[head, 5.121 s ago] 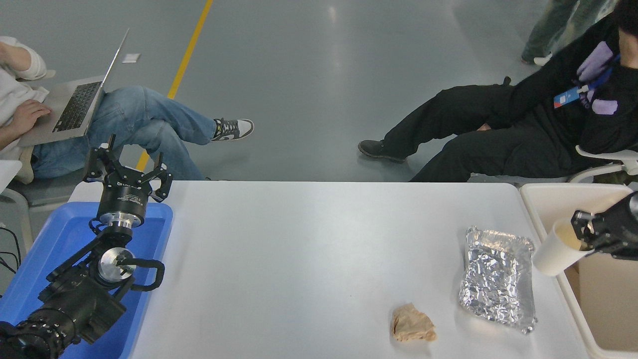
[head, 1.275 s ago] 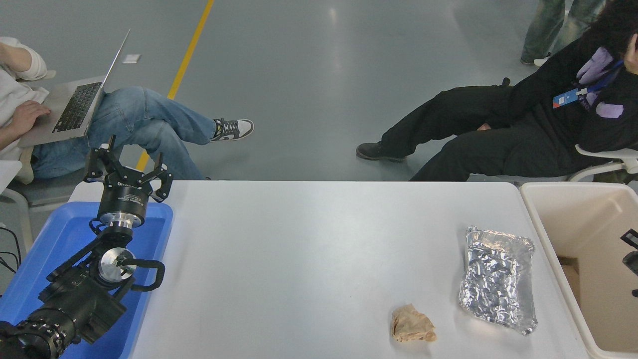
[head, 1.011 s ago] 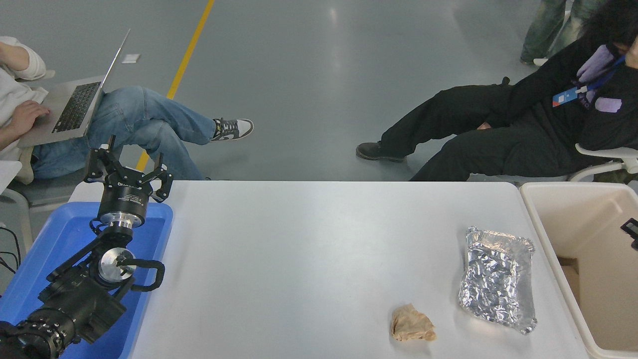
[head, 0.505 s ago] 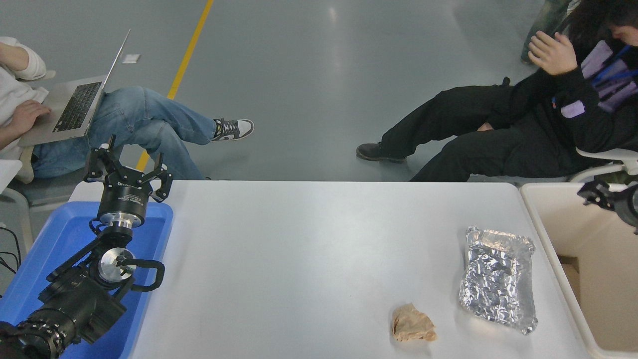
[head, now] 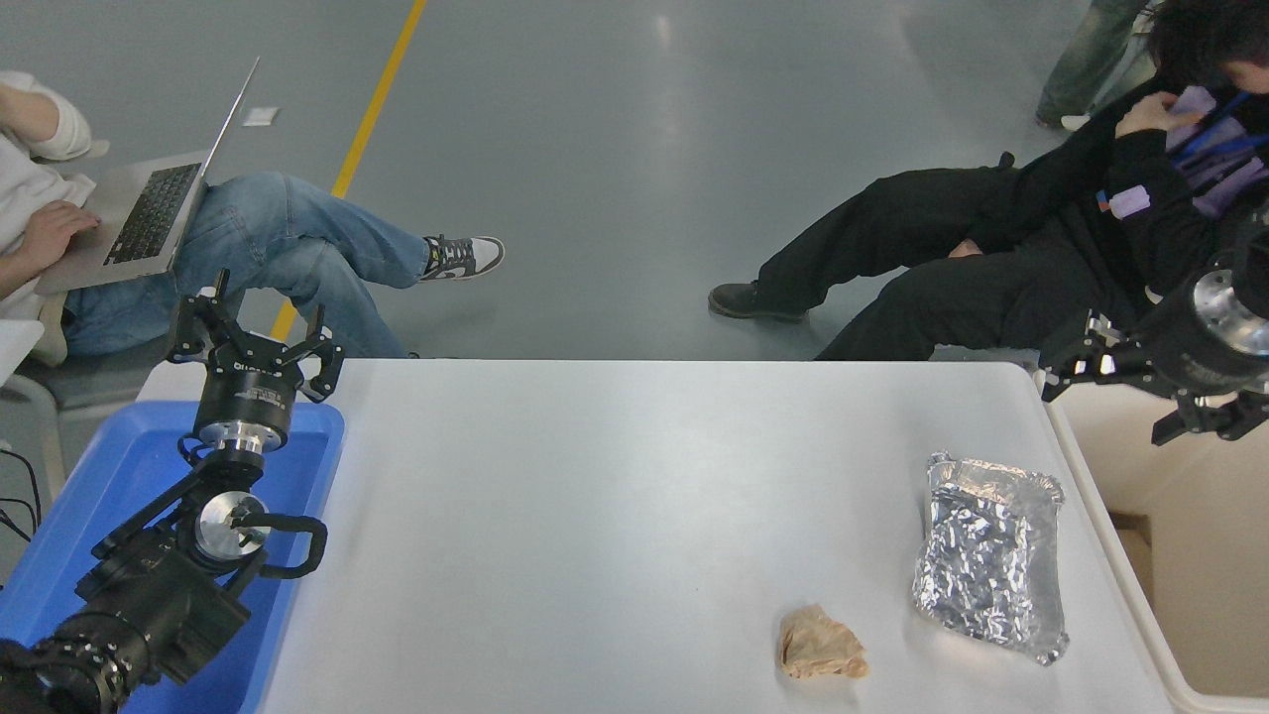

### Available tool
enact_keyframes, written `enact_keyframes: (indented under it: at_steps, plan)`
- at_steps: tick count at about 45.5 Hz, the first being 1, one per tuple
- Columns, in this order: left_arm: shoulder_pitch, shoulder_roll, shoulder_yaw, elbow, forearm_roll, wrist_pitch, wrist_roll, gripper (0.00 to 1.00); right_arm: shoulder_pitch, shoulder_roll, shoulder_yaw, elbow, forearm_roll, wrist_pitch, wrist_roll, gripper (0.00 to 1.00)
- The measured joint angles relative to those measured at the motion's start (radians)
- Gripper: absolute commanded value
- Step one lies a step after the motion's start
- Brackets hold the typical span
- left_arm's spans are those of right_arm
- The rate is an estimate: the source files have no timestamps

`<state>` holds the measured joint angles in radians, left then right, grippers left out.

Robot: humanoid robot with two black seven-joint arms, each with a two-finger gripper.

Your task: Pick up paper cup place in dustbin

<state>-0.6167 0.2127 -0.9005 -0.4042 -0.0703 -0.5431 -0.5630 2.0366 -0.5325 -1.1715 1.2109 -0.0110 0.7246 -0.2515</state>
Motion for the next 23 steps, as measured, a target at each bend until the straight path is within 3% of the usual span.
enact_keyframes:
  at_steps: [23]
  plan:
    - [0.0,-0.001,0.0,0.0,0.0,0.0,0.0,0.99,0.205,0.169,-0.008,0.051,0.004,0.055,0.003,1.0]
